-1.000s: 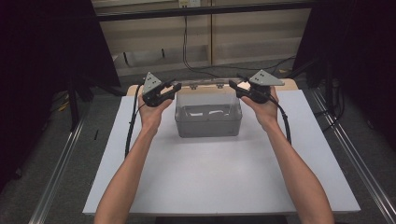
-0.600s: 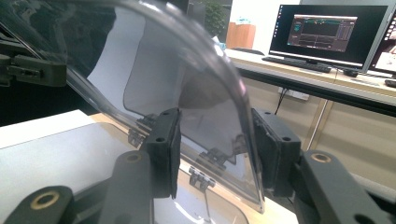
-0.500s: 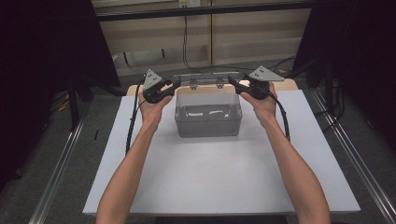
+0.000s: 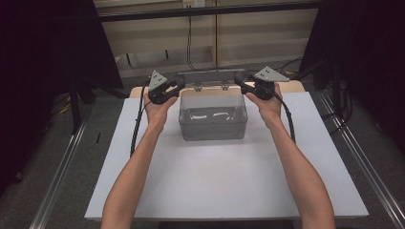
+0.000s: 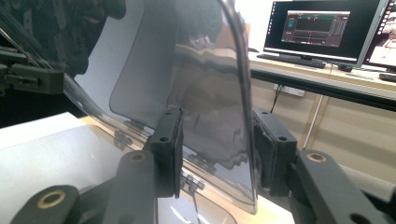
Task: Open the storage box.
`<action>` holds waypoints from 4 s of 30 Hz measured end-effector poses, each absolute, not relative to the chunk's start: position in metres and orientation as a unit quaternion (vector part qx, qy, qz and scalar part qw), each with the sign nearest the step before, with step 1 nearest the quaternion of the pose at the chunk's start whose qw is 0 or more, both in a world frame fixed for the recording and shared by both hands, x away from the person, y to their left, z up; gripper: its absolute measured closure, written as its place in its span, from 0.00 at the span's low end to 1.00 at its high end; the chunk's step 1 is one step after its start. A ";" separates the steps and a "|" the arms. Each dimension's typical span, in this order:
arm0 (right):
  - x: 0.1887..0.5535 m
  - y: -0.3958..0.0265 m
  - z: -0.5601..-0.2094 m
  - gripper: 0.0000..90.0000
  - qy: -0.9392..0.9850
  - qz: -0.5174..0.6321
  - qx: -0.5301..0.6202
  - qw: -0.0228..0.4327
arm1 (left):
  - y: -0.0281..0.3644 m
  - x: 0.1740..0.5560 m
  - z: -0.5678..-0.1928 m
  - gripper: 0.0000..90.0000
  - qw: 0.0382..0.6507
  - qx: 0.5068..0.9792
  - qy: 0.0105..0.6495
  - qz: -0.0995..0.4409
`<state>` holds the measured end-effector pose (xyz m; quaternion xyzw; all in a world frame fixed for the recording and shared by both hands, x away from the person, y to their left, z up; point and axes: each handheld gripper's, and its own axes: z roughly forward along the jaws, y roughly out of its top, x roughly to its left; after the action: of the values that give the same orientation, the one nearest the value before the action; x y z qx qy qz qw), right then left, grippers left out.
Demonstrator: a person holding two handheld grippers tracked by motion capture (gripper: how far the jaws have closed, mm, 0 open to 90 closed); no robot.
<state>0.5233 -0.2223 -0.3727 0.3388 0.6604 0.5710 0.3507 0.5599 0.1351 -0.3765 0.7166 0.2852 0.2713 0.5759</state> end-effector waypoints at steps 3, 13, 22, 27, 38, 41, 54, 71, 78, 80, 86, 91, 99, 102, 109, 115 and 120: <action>0.526 -0.222 -0.371 0.65 0.661 0.569 0.341 0.350 | 0.134 0.563 -0.377 0.76 0.574 0.718 0.287 0.270; 0.532 -0.224 -0.369 0.66 0.662 0.570 0.342 0.346 | 0.133 0.571 -0.381 0.77 0.570 0.720 0.294 0.265; 0.535 -0.223 -0.366 0.66 0.664 0.567 0.344 0.345 | 0.132 0.575 -0.384 0.77 0.565 0.723 0.299 0.263; 0.540 -0.223 -0.364 0.67 0.660 0.569 0.348 0.346 | 0.130 0.580 -0.384 0.75 0.564 0.722 0.303 0.264; 0.548 -0.224 -0.362 0.63 0.656 0.575 0.353 0.339 | 0.129 0.588 -0.382 0.80 0.558 0.729 0.297 0.263; 0.550 -0.225 -0.363 0.62 0.657 0.575 0.352 0.337 | 0.130 0.588 -0.381 0.80 0.552 0.733 0.296 0.264; 0.560 -0.233 -0.380 0.66 0.658 0.564 0.381 0.322 | 0.129 0.595 -0.382 0.82 0.557 0.725 0.311 0.259; 0.568 -0.228 -0.398 0.72 0.645 0.570 0.406 0.306 | 0.128 0.601 -0.390 0.83 0.550 0.727 0.324 0.251; 0.572 -0.229 -0.404 0.74 0.648 0.565 0.414 0.300 | 0.128 0.604 -0.396 0.83 0.541 0.733 0.327 0.251; 0.572 -0.229 -0.404 0.74 0.649 0.564 0.413 0.301 | 0.128 0.605 -0.396 0.83 0.540 0.734 0.326 0.254; 0.573 -0.227 -0.404 0.73 0.660 0.544 0.415 0.310 | 0.125 0.606 -0.399 0.82 0.532 0.735 0.336 0.253; 0.574 -0.226 -0.405 0.73 0.655 0.549 0.421 0.305 | 0.126 0.607 -0.399 0.82 0.532 0.738 0.331 0.251; 0.576 -0.228 -0.409 0.73 0.647 0.560 0.428 0.291 | 0.127 0.609 -0.401 0.81 0.538 0.736 0.333 0.240; 0.578 -0.228 -0.413 0.72 0.640 0.565 0.434 0.287 | 0.128 0.611 -0.402 0.79 0.535 0.739 0.333 0.239; 0.580 -0.228 -0.417 0.71 0.635 0.570 0.441 0.279 | 0.128 0.614 -0.402 0.77 0.532 0.741 0.337 0.231; 0.581 -0.228 -0.419 0.68 0.630 0.575 0.448 0.268 | 0.126 0.614 -0.405 0.74 0.537 0.735 0.348 0.223; 0.582 -0.227 -0.418 0.67 0.632 0.572 0.453 0.261 | 0.124 0.614 -0.406 0.69 0.536 0.736 0.350 0.221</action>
<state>0.5823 -0.2273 -0.4183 0.4531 0.6316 0.5725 0.2608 0.6140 0.1238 -0.4062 0.7356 0.3498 0.2214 0.5362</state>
